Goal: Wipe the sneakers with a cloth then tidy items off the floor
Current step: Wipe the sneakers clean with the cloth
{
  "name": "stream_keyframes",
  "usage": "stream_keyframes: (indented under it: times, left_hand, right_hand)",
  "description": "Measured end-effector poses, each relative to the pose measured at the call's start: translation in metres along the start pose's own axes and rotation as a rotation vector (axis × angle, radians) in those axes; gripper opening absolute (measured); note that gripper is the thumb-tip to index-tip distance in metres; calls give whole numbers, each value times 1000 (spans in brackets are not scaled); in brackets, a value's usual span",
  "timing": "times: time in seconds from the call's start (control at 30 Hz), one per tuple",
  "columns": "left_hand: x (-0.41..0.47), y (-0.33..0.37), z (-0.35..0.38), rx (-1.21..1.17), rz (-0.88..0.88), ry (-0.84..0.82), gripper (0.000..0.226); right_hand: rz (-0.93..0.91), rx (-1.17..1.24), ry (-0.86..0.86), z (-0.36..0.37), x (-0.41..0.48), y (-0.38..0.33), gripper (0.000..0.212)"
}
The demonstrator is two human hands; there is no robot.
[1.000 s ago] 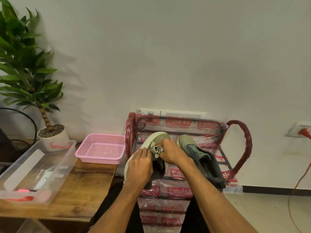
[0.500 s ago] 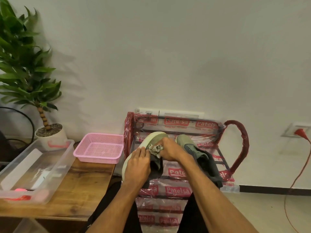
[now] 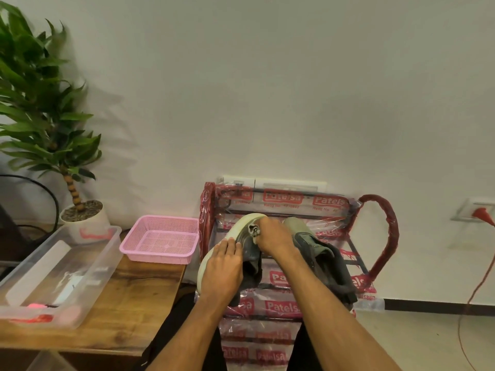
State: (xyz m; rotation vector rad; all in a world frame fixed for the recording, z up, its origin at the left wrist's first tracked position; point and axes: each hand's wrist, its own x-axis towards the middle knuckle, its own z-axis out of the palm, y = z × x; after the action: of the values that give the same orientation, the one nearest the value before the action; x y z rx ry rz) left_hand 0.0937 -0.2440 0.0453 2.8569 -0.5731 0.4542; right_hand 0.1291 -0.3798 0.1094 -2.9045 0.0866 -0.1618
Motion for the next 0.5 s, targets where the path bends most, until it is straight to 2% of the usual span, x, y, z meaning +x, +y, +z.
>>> stream_keyframes:
  times: [0.13,0.3,0.43,0.5]
  left_hand:
    - [2,1,-4,-27,-26,14,54]
    - [6,0,-5,-34,-62,-10,48]
    - [2,0,-1,-23,-54,-19,46]
    - [1,1,-3,-14,-42,-23,49]
  right_hand:
    - [34,123,3,17,-7,-8,21]
    - [-12,231,-143,10,-5,-8,5]
    - [-67,267,-304,-21,-4,-1,25]
    - [-79,294,-374,-37,-3,10,28]
